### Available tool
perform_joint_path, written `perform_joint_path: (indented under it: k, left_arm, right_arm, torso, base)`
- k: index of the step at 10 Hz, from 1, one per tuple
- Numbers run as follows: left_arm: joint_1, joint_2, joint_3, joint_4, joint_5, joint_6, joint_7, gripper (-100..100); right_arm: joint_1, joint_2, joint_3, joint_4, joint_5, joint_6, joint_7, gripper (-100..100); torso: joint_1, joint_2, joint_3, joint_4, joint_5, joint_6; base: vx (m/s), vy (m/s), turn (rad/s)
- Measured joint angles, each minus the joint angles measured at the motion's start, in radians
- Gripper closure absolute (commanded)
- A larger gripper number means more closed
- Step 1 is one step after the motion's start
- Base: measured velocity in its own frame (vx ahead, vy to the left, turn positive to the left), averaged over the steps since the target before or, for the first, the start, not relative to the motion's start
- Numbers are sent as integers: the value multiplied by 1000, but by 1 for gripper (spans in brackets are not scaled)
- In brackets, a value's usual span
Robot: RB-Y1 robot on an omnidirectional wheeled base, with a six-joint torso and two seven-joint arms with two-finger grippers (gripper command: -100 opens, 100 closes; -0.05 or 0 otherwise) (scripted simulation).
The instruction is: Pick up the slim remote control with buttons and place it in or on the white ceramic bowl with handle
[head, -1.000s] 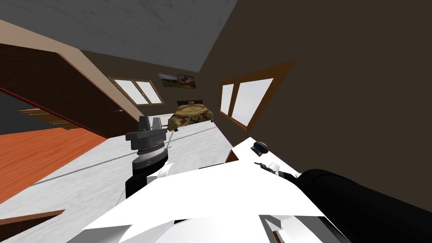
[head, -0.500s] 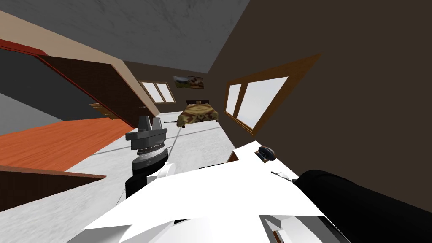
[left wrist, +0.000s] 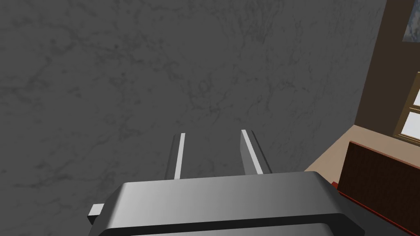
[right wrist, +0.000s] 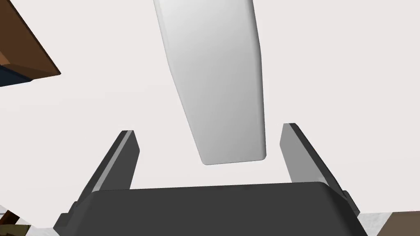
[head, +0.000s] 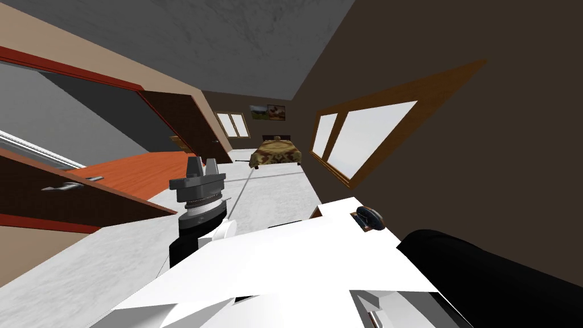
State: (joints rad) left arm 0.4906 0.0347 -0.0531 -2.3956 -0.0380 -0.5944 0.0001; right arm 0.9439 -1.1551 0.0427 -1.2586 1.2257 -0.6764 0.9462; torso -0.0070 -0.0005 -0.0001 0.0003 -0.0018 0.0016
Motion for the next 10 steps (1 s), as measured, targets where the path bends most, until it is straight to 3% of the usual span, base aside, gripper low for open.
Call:
perform_joint_path:
  k: [5, 6, 7, 10]
  left_arm:
    - [0, 0, 0, 0, 0, 0, 0, 0]
    - [0, 0, 0, 0, 0, 0, 0, 0]
    - [0, 0, 0, 0, 0, 0, 0, 0]
    - [0, 0, 0, 0, 0, 0, 0, 0]
  right_arm:
    - [-29, 25, 72, 65, 84, 53, 46, -100]
    - [-30, 26, 73, 67, 85, 54, 49, 0]
    - [-30, 26, 73, 67, 85, 54, 49, -100]
    - [-52, 73, 108, 87, 104, 92, 44, -100]
  torso:
    - [5, -2, -1, 0, 1, 1]
    - [5, -2, -1, 0, 1, 1]
    - [5, -2, -1, 0, 1, 1]
    - [3, -2, -1, 0, 0, 1]
  base:
    - [-14, -19, 107]
    - [0, 0, 0]
    - [-6, -18, 87]
    - [-8, -29, 52]
